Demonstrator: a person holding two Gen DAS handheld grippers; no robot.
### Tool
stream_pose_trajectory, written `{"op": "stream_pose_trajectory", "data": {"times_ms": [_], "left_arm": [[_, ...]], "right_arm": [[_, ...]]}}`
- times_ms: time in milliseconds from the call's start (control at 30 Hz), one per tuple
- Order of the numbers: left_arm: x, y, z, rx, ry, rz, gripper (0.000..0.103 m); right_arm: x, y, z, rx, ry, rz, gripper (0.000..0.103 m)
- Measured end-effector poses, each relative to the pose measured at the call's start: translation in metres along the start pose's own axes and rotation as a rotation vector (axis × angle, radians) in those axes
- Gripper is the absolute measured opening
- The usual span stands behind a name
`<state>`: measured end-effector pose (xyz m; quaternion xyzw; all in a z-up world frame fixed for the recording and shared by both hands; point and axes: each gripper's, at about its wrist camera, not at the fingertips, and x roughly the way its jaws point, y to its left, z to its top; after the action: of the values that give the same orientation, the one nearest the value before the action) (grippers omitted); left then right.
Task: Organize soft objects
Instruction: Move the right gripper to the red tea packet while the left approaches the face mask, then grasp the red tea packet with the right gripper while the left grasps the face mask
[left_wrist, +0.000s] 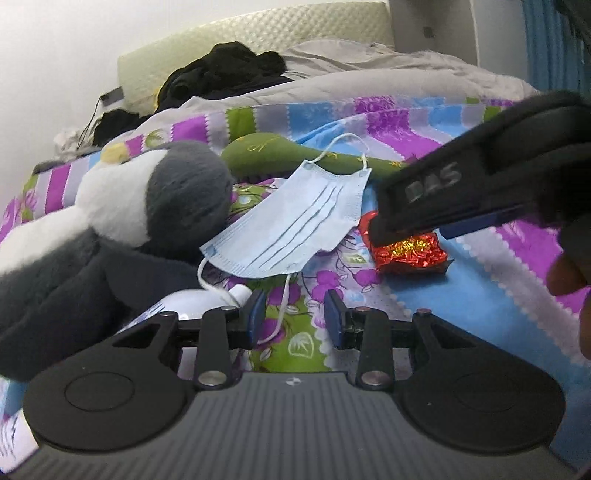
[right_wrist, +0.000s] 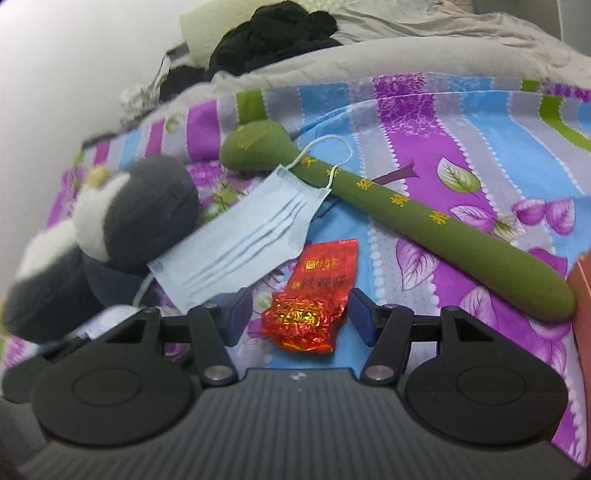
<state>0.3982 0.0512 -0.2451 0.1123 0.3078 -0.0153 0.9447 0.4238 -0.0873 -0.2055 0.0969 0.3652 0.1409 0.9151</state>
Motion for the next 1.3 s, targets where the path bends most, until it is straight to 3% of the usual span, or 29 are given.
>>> {"op": "stream_pose_trajectory", "data": {"times_ms": [133, 167, 200, 633, 933, 1300], "left_arm": [[0.01, -0.002, -0.001, 0.04, -0.005, 0.005, 0.022], [0.013, -0.001, 0.0, 0.04, -0.001, 0.005, 0.01], [0.016, 0.001, 0.0, 0.032, 0.001, 0.003, 0.005], [-0.012, 0.012, 0.006, -0.068, -0.027, -0.018, 0.003], [-0.078, 0.0, -0.001, -0.106, -0.012, -0.059, 0.003], [-0.18, -0.024, -0.038, -0.122, 0.001, -0.064, 0.003]], "right_arm": [[0.014, 0.002, -0.003, -0.028, 0.028, -0.021, 0.062], [0.014, 0.002, -0.004, -0.034, 0.025, -0.022, 0.062], [0.014, 0.003, -0.004, -0.039, 0.018, -0.023, 0.062], [-0.016, 0.002, -0.01, -0.045, -0.003, -0.026, 0.061], [-0.079, 0.003, -0.036, -0.075, 0.01, -0.044, 0.061], [-0.164, -0.004, -0.082, -0.127, 0.035, -0.04, 0.061]]}}
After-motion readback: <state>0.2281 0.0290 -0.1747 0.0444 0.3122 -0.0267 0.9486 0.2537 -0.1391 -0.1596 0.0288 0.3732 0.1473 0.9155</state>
